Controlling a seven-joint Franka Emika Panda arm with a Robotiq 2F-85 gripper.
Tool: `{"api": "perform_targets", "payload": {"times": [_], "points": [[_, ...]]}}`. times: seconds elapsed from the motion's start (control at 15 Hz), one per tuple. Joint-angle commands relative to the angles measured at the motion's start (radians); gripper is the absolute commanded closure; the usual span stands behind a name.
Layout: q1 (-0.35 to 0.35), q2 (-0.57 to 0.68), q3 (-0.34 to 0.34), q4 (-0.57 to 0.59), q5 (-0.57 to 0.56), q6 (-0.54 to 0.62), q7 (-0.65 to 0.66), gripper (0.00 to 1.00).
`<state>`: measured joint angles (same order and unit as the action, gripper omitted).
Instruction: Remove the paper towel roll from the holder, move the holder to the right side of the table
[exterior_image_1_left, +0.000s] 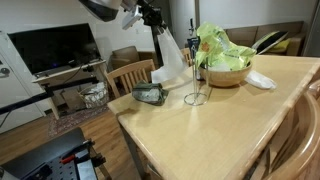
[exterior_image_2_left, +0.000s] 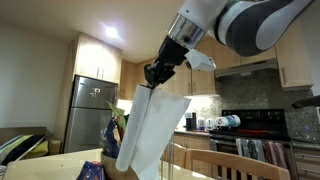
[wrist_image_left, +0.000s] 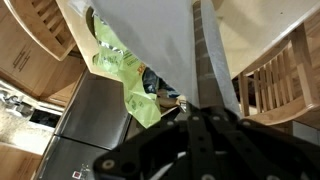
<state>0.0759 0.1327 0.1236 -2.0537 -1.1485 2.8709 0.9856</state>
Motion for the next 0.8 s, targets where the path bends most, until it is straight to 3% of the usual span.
{"api": "perform_targets", "payload": {"times": [0.0, 0.07, 0.73], "points": [[-0.008, 0.04, 0.02, 0.0, 0.088, 0.021, -0.068, 1.0], [0.001, 0.017, 0.003, 0.002, 0.017, 0.0, -0.004, 1.0], [0.001, 0.085, -0.002, 0.013, -0.021, 0.016, -0.005, 1.0]]}}
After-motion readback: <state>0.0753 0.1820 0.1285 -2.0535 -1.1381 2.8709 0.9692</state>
